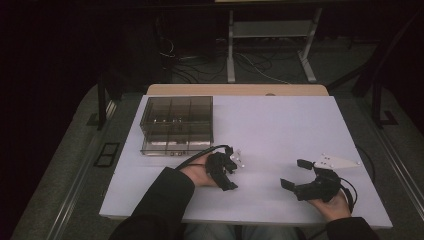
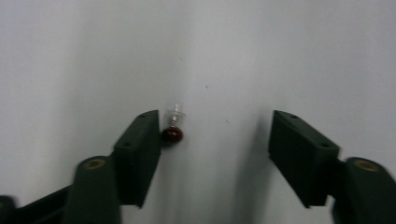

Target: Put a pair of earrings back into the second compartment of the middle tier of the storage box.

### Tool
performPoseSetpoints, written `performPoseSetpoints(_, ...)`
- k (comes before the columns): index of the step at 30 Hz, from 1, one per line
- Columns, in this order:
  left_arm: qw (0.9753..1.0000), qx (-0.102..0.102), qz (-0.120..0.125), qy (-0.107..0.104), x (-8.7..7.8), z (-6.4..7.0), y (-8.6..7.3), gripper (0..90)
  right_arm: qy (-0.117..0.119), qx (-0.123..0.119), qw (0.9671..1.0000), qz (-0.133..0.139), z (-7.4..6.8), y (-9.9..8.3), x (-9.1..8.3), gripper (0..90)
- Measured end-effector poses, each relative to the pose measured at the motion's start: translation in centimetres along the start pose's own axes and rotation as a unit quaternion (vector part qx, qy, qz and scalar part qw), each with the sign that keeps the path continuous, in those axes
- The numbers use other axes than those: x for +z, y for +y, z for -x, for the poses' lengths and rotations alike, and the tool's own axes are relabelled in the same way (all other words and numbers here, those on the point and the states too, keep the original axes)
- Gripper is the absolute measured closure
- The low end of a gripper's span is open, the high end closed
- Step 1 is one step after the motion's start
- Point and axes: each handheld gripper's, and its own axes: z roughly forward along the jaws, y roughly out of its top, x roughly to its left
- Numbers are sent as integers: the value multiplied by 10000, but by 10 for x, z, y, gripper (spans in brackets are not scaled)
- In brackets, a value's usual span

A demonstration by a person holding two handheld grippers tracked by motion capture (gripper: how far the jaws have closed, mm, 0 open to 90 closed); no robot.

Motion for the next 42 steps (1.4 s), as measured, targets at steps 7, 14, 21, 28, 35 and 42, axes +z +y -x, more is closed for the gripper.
performPoseSetpoints(7, 9999, -138, 88, -25, 0, -7, -1, 548, 11, -9, 10000, -19, -1, 0, 0, 4)
performPoseSetpoints(14, 9991, -416, 103, -45, -1, -15, -2, 781, 17, -14, 10000, -27, -1, 0, 0, 4)
performPoseSetpoints(21, 9989, -427, 94, -145, -3, -14, 2, 789, 15, -15, 10000, -17, 0, 0, 0, 4)
performPoseSetpoints(28, 9985, -427, 276, -181, -15, -16, 4, 788, 11, -12, 10000, -11, 0, 0, 0, 4)
performPoseSetpoints(35, 9965, -635, 497, -217, -32, -17, 0, 789, -3, -12, 10000, -1, 0, 0, 0, 4)
performPoseSetpoints(42, 9942, -757, 753, -166, -48, -19, -6, 789, -12, 5, 10000, -8, 0, 0, 0, 4)
